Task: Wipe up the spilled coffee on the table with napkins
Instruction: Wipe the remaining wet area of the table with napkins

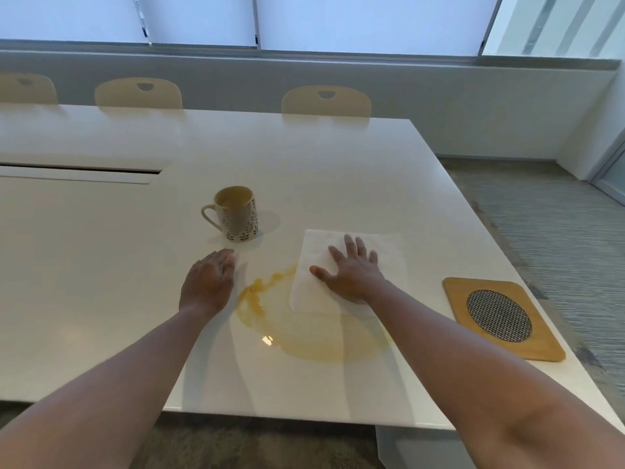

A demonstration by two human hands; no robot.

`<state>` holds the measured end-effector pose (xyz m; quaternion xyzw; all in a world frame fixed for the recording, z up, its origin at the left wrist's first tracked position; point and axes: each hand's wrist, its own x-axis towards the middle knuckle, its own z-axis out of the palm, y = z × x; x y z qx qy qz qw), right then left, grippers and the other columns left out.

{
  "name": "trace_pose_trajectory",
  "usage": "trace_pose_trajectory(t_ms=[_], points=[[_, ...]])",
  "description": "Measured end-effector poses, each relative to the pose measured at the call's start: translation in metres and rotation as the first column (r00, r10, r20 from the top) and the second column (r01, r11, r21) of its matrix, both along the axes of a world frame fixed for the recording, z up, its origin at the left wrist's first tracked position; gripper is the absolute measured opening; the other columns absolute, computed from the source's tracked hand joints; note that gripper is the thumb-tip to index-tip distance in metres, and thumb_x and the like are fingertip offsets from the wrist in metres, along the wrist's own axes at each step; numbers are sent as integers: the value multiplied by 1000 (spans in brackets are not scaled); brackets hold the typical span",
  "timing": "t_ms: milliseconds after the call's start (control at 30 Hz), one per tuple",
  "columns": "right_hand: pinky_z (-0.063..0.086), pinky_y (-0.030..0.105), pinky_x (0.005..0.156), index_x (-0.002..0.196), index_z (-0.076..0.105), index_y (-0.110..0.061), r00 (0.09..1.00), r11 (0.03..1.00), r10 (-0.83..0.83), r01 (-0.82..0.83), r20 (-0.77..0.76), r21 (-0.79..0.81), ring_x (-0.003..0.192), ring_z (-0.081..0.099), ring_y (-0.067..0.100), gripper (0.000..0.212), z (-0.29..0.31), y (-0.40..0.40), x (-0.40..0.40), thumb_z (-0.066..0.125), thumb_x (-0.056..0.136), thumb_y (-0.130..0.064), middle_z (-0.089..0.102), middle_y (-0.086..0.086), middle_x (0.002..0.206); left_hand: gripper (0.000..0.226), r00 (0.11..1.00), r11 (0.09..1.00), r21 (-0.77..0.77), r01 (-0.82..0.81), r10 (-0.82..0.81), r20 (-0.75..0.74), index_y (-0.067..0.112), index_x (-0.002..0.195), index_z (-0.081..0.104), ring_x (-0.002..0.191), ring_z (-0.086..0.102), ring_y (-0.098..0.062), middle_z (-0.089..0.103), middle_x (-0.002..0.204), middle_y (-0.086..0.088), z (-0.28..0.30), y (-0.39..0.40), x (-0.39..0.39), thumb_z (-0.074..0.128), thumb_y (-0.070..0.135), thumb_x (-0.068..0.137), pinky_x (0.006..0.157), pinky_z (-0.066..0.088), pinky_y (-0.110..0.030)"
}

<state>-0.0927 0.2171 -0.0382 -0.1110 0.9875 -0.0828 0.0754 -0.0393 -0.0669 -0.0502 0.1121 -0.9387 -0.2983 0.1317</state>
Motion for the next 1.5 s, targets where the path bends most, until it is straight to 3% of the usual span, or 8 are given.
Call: trace_pose_trajectory(t_ms=[200,533,833,1233,1500], points=[[-13,59,114,156,4,-24,999,999,-45,45,-12,9,148,-19,30,90,-11,-15,7,12,84,-78,-14,10,162,44,1000,997,-78,21,-20,17,22,140,57,142,37,-18,50,150,0,-8,-4,3,31,32,106,118,26,-39],[-14,57,115,156,3,-21,999,1000,-19,20,-32,24,149,-16,27,85,-13,-22,6,9,88,-73,-12,6,163,47,1000,995,-95,23,-21,23,23,142,54,145,34,-13,47,153,4,-13,-5,2,27,34,105,121,21,-35],[-8,43,121,156,9,-21,989,990,139,-141,-58,-28,150,-11,17,59,-16,-43,8,12,100,-41,-6,-1,164,47,1000,996,-94,5,-4,9,23,142,54,143,36,-15,49,151,4,-12,-4,3,27,33,105,120,22,-35],[-1,32,122,155,16,-21,929,923,366,-370,-62,-105,149,-4,8,54,-11,-54,18,14,104,-38,3,-4,163,47,1000,996,-89,4,-5,-6,22,141,54,142,37,-15,50,150,3,-7,-1,5,25,31,106,120,23,-36],[-5,25,120,153,23,-23,839,820,543,-537,-28,-199,148,-3,2,53,-9,-73,30,16,104,-40,10,-6,162,48,1000,998,-62,-20,20,4,22,142,54,139,41,-19,51,149,1,-2,0,7,24,32,106,117,29,-40]])
